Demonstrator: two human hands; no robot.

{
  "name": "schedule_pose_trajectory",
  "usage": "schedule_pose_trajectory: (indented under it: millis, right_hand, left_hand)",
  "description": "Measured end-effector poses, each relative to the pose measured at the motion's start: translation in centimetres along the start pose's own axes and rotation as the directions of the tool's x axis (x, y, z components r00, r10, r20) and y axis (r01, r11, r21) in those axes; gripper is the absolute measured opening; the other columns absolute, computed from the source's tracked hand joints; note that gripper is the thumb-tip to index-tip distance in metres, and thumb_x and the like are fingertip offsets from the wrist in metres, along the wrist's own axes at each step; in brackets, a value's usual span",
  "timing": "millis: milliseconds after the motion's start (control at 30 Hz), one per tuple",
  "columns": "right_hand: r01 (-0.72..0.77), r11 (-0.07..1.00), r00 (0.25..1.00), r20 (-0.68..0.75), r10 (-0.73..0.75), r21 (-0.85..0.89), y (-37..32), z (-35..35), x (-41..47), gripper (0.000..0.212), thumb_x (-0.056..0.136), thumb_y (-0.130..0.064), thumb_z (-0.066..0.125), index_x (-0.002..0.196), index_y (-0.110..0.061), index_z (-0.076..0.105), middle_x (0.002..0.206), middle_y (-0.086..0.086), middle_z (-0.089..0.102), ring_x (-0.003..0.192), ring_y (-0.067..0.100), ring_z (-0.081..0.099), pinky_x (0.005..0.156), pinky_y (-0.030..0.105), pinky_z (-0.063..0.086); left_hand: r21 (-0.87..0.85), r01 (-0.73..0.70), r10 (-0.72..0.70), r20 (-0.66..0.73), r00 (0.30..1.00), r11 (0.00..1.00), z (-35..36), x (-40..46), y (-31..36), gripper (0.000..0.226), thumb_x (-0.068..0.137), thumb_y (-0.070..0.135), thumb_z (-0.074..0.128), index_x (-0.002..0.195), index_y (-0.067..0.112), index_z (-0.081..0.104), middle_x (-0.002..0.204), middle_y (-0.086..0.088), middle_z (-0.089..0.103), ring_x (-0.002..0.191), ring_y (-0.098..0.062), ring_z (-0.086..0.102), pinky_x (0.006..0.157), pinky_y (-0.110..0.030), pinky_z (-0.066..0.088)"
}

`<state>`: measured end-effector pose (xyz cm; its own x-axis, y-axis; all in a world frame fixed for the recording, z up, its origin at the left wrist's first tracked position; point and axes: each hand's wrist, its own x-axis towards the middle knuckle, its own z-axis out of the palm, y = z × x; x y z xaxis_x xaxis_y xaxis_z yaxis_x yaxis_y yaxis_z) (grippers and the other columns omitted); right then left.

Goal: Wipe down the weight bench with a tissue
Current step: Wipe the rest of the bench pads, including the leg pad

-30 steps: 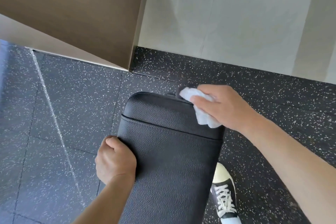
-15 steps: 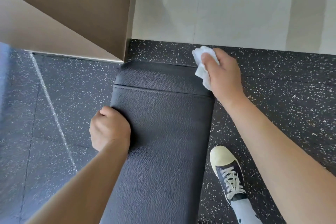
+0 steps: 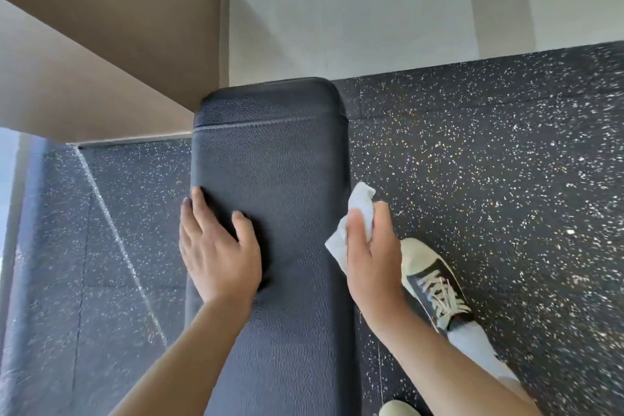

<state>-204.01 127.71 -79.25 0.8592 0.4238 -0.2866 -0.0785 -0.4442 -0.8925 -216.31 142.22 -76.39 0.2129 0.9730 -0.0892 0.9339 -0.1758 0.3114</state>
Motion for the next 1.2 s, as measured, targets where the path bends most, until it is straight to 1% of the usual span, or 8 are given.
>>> schedule_pose_trajectory:
  millis: [100,200,300,533,733,833,1067,1200]
  right_hand:
    - [-0.021,0.999,0.999,0.034,0.020,0.041,-0.7,-0.3,0.0,0.025,0.101,-0.041,0.044,0.079,-0.036,0.033,0.067,-0.016,0.048,0.060,0.011,0.043,0.058,0.040,0.038]
    - [-0.048,0.996,0.999,0.007,0.047,0.082,-2.7,1.0,5.6,0.020,0.100,-0.035,0.046,0.081,-0.035,0.041,0.069,-0.013,0.050,0.063,0.005,0.045,0.062,0.039,0.034]
    - [-0.067,0.995,0.997,-0.029,0.069,0.072,-4.6,2.1,11.3,0.019,0.101,-0.031,0.047,0.088,-0.018,0.048,0.075,-0.008,0.053,0.067,0.011,0.049,0.066,0.037,0.036]
    - [-0.016,1.000,0.999,-0.040,0.017,0.024,-0.7,0.6,0.5,0.019,0.101,-0.037,0.044,0.085,-0.044,0.037,0.069,-0.019,0.051,0.062,0.000,0.048,0.056,0.018,0.033]
    - [-0.045,0.998,0.999,0.019,0.046,-0.051,3.9,-2.0,-10.3,0.028,0.103,-0.048,0.040,0.082,-0.030,0.034,0.067,-0.007,0.046,0.060,0.014,0.046,0.055,0.034,0.037]
    - [-0.062,0.998,0.998,-0.013,0.062,0.012,1.6,-1.1,-6.1,0.025,0.100,-0.042,0.043,0.080,-0.030,0.034,0.065,-0.009,0.045,0.059,0.011,0.044,0.054,0.028,0.034]
    - [-0.074,0.994,0.992,-0.098,0.081,0.078,-5.2,3.0,11.6,0.025,0.100,-0.031,0.048,0.077,-0.030,0.040,0.065,-0.016,0.050,0.059,0.003,0.044,0.060,0.035,0.039]
    - [-0.041,0.995,0.995,-0.088,0.050,0.093,-5.3,2.9,12.5,0.020,0.100,-0.033,0.048,0.081,-0.029,0.042,0.067,-0.020,0.051,0.062,0.003,0.046,0.062,0.032,0.041]
  left_hand:
    - [0.075,-0.226,0.220,0.077,0.972,0.971,-0.5,-7.8,-2.2,0.075,0.094,0.041,0.039,0.164,0.020,0.022,0.173,-0.005,0.014,0.160,-0.028,0.009,0.127,-0.053,0.015]
    - [0.108,-0.383,0.370,0.125,0.921,0.917,-0.4,-12.9,-4.5,0.079,0.087,0.037,0.045,0.162,0.017,0.031,0.172,-0.004,0.019,0.160,-0.029,0.013,0.124,-0.057,0.020]
    - [0.128,-0.377,0.361,0.128,0.924,0.918,-0.3,-13.1,-4.5,0.078,0.086,0.035,0.047,0.160,0.015,0.035,0.170,-0.006,0.024,0.158,-0.030,0.017,0.125,-0.056,0.020]
    - [0.133,-0.377,0.360,0.137,0.923,0.917,-0.6,-12.9,-4.3,0.078,0.085,0.035,0.048,0.159,0.014,0.036,0.168,-0.010,0.027,0.158,-0.033,0.019,0.123,-0.059,0.022]
    - [0.153,-0.373,0.359,0.114,0.926,0.915,-0.3,-13.0,-4.5,0.081,0.082,0.034,0.048,0.159,0.015,0.035,0.169,-0.009,0.025,0.158,-0.032,0.018,0.123,-0.060,0.022]
    - [0.167,-0.373,0.363,0.089,0.928,0.913,0.1,-13.0,-4.7,0.083,0.081,0.034,0.049,0.160,0.015,0.035,0.170,-0.009,0.024,0.158,-0.032,0.019,0.123,-0.059,0.022]
    - [0.167,-0.387,0.380,0.072,0.922,0.907,0.5,-12.9,-5.1,0.088,0.077,0.035,0.051,0.160,0.014,0.032,0.170,-0.010,0.023,0.158,-0.035,0.020,0.123,-0.060,0.021]
    - [0.173,-0.368,0.356,0.100,0.929,0.914,0.5,-12.9,-5.0,0.090,0.077,0.036,0.050,0.161,0.016,0.029,0.171,-0.009,0.021,0.158,-0.035,0.018,0.125,-0.059,0.017]
